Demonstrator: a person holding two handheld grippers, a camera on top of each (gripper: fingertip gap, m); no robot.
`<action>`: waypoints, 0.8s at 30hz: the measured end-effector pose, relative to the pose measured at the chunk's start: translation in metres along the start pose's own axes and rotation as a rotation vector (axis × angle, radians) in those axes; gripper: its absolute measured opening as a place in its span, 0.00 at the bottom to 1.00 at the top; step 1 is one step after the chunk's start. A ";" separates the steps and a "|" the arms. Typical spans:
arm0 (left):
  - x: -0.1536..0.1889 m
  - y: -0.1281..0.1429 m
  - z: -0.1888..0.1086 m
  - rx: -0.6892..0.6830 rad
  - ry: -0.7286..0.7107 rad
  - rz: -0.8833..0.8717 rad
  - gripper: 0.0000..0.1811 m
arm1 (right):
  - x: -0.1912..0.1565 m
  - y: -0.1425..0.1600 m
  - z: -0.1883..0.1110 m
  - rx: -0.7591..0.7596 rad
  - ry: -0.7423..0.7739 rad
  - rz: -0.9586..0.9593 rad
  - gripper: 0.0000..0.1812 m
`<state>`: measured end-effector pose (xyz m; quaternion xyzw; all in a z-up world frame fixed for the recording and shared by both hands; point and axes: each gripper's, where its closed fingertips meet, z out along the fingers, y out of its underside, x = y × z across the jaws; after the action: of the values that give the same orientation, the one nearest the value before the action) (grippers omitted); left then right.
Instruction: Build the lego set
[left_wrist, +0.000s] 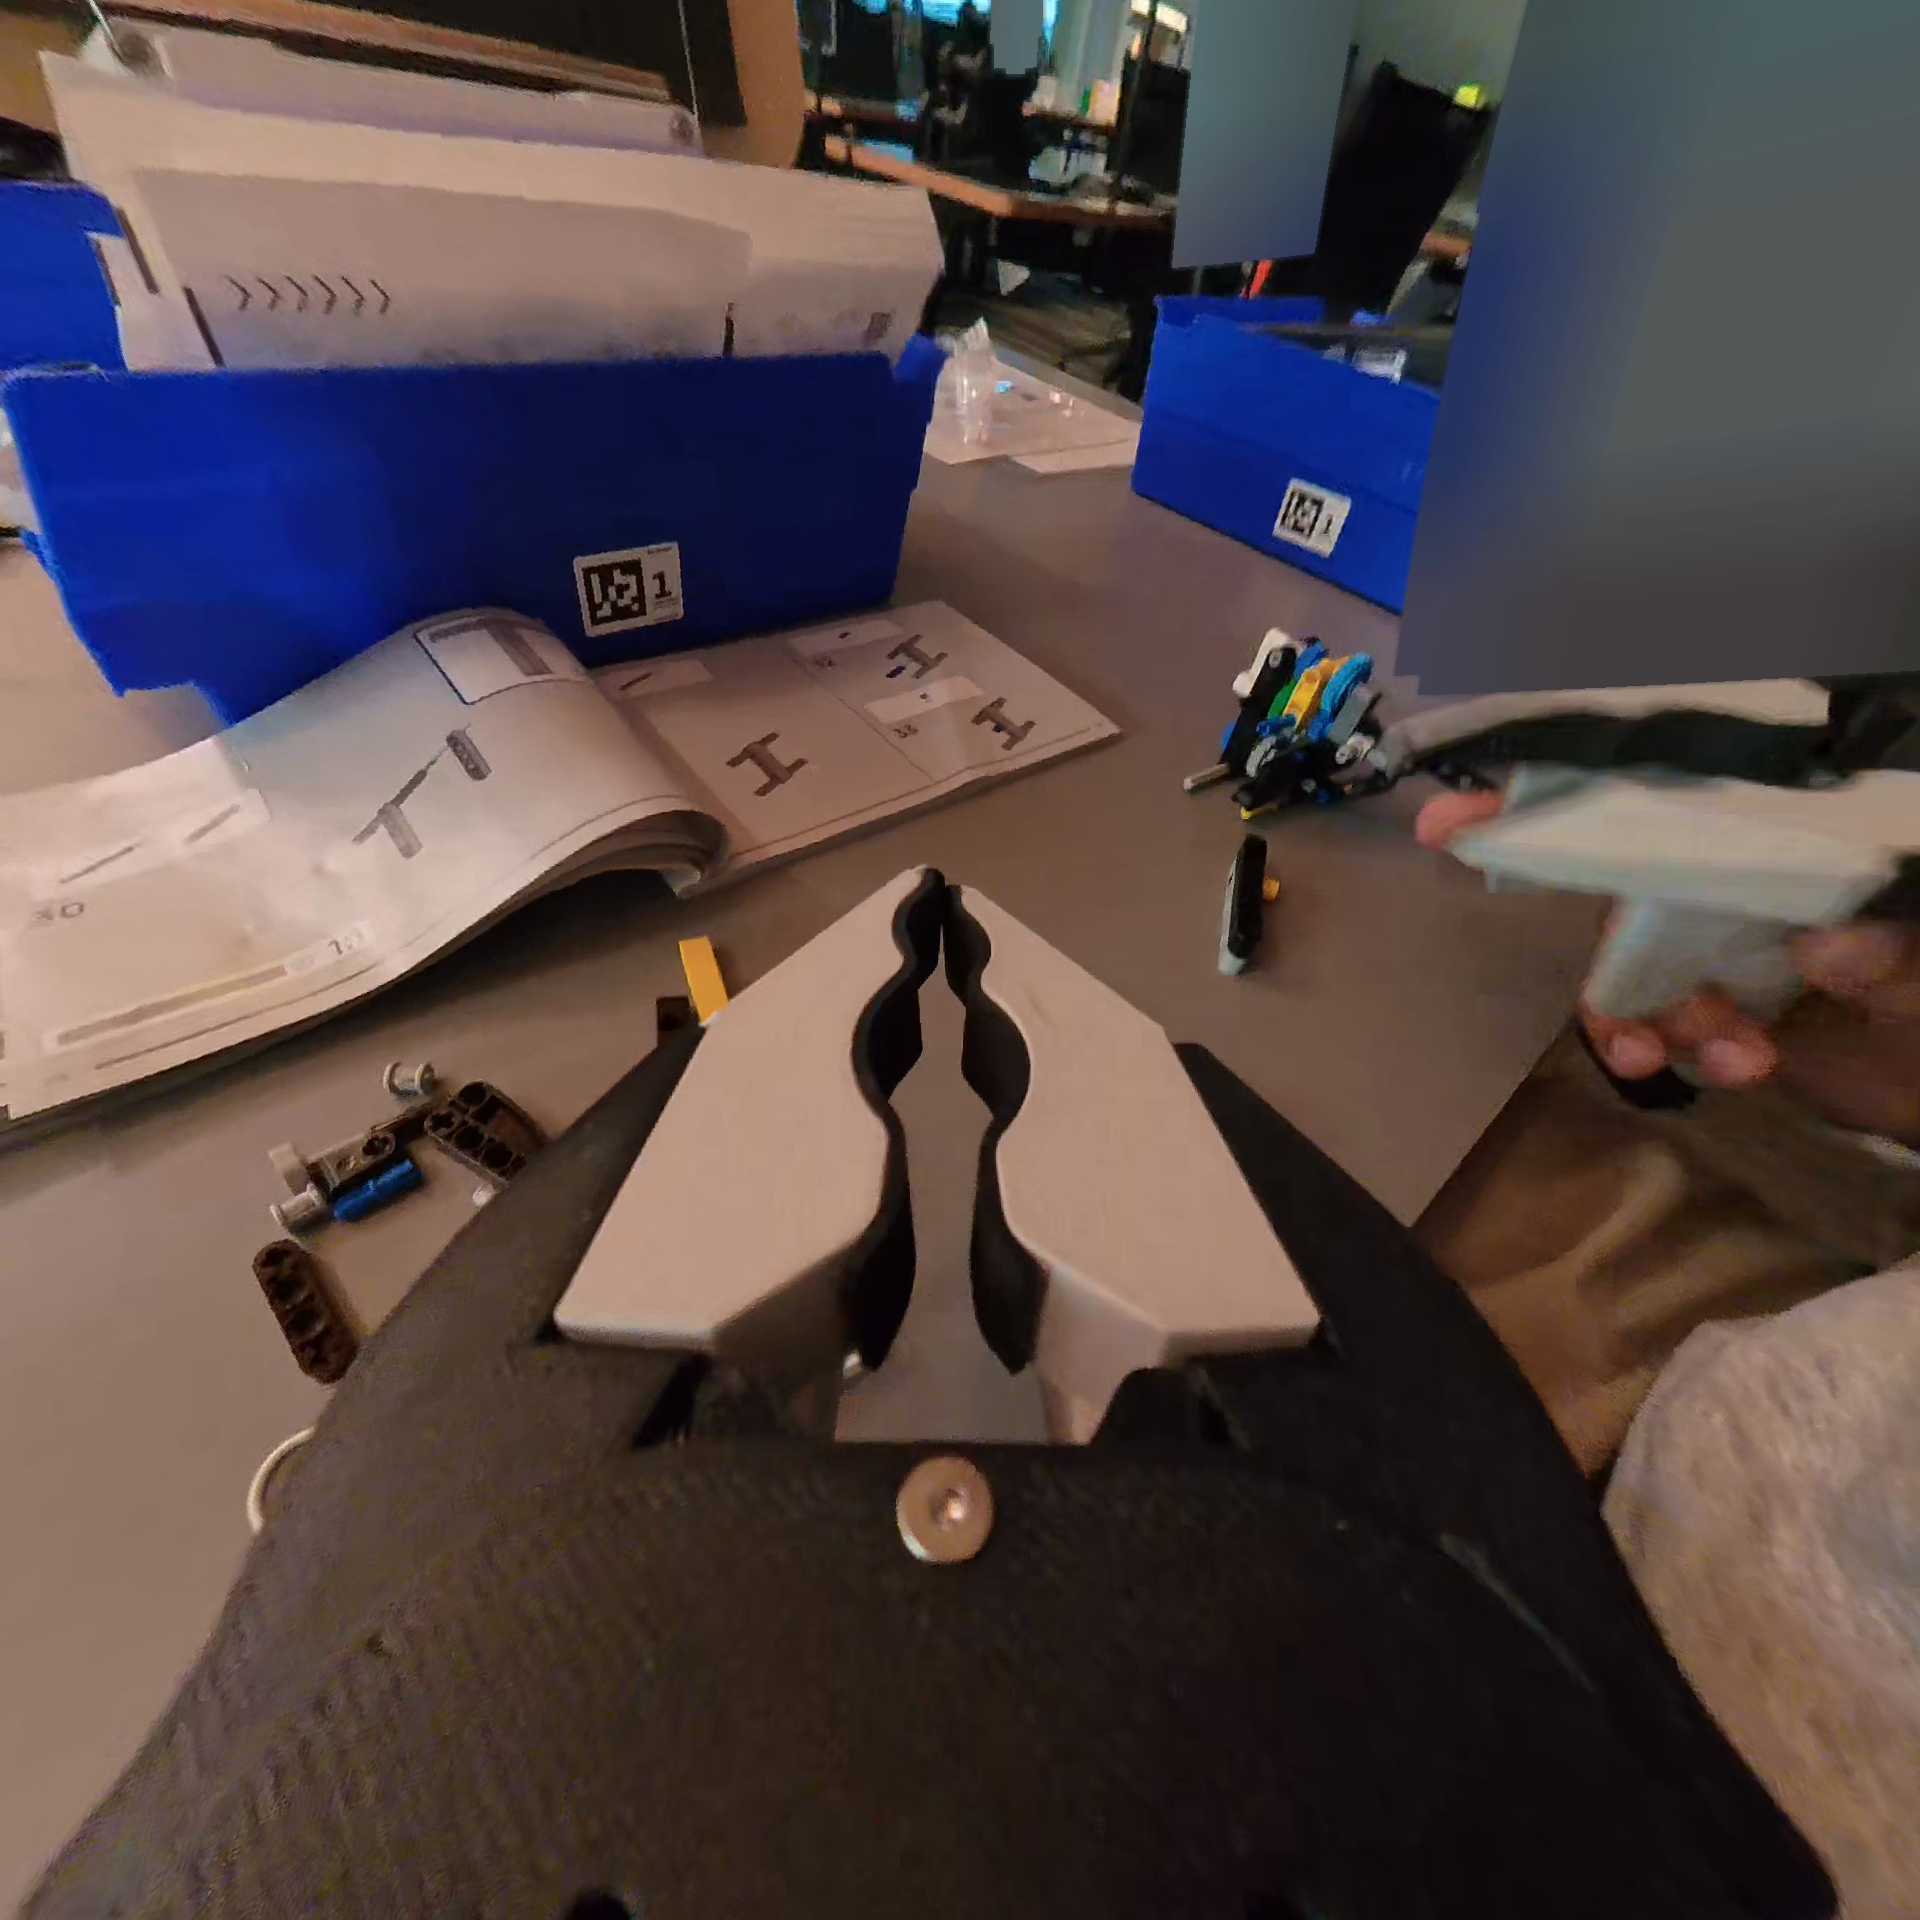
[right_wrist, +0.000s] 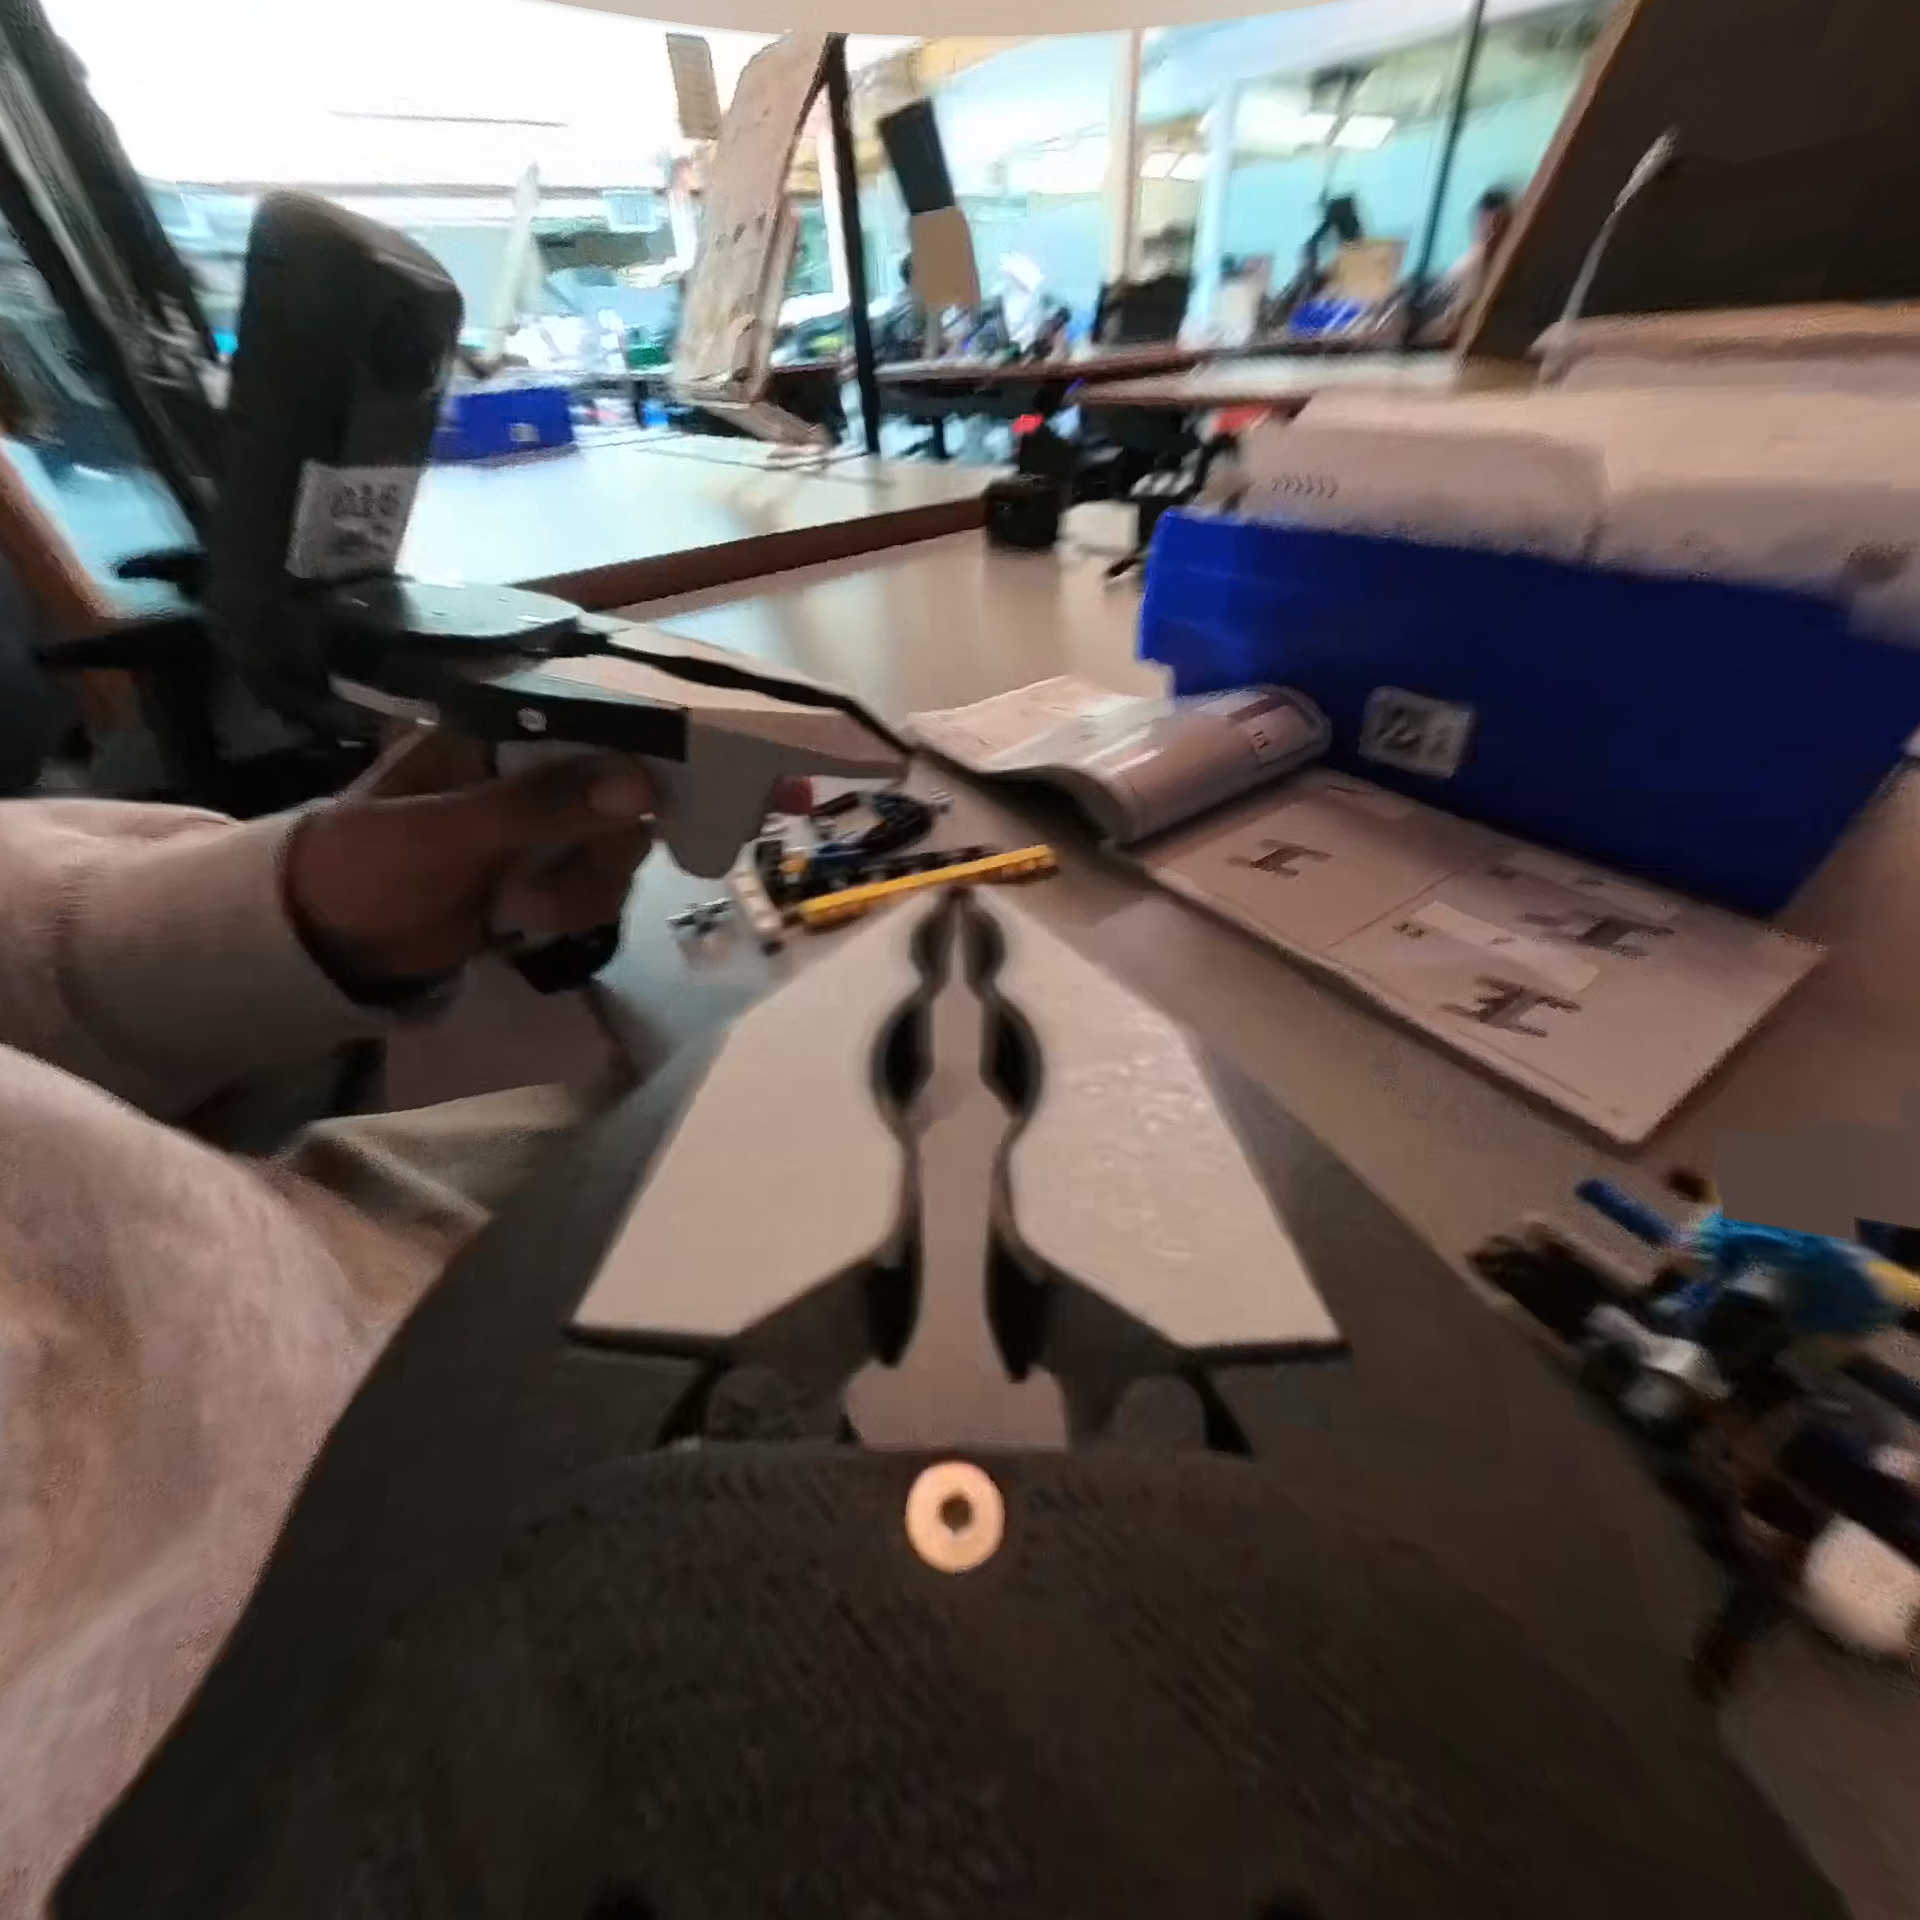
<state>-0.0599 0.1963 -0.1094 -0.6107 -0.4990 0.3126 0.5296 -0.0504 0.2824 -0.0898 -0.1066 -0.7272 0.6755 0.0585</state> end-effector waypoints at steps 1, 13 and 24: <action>0.000 -0.002 0.000 0.016 -0.002 -0.005 0.00 | -0.002 0.002 0.003 -0.034 -0.028 0.073 0.00; 0.007 0.007 0.010 -0.056 -0.048 0.085 0.00 | 0.005 0.023 0.016 -0.117 0.017 0.046 0.11; 0.003 0.015 0.017 -0.125 -0.166 0.186 0.00 | -0.003 0.036 0.016 -0.158 -0.044 0.093 0.13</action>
<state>-0.0702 0.2058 -0.1274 -0.6580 -0.5009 0.3780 0.4161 -0.0481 0.2684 -0.1263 -0.1298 -0.7737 0.6201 0.0027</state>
